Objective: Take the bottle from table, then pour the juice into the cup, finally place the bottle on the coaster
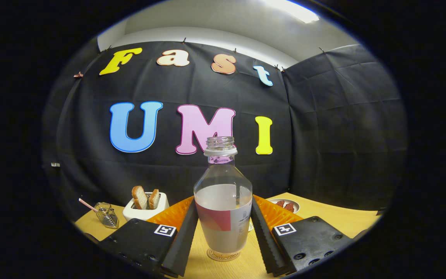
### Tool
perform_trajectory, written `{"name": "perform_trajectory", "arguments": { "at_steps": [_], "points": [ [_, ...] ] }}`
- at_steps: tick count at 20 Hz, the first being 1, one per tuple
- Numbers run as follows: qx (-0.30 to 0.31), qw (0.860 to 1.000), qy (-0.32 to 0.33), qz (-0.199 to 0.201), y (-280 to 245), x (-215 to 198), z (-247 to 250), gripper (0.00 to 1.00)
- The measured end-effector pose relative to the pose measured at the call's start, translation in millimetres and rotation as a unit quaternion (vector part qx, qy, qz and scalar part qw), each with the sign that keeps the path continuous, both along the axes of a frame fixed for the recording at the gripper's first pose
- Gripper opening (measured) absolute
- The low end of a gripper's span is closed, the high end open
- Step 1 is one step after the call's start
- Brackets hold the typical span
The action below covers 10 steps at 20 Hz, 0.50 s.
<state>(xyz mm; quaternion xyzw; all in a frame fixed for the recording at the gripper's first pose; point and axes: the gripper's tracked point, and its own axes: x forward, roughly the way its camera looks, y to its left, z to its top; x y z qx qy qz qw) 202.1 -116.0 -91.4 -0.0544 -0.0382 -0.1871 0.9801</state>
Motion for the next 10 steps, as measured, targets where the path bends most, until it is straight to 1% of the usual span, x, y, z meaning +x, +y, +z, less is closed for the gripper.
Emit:
{"name": "perform_trajectory", "arguments": {
  "at_steps": [2, 3, 5, 10],
  "points": [
    [-0.013, 1.0, 0.014, -0.01, -2.0, 14.3, -18.5, 0.76],
    [-0.016, 1.0, 0.019, -0.008, -0.7, 21.8, -26.9, 0.76],
    [-0.009, 0.999, 0.037, -0.006, -1.3, 36.2, -48.7, 0.76],
    [0.019, 0.997, 0.071, -0.035, -19.3, 51.6, -102.8, 0.77]
  ]
}}
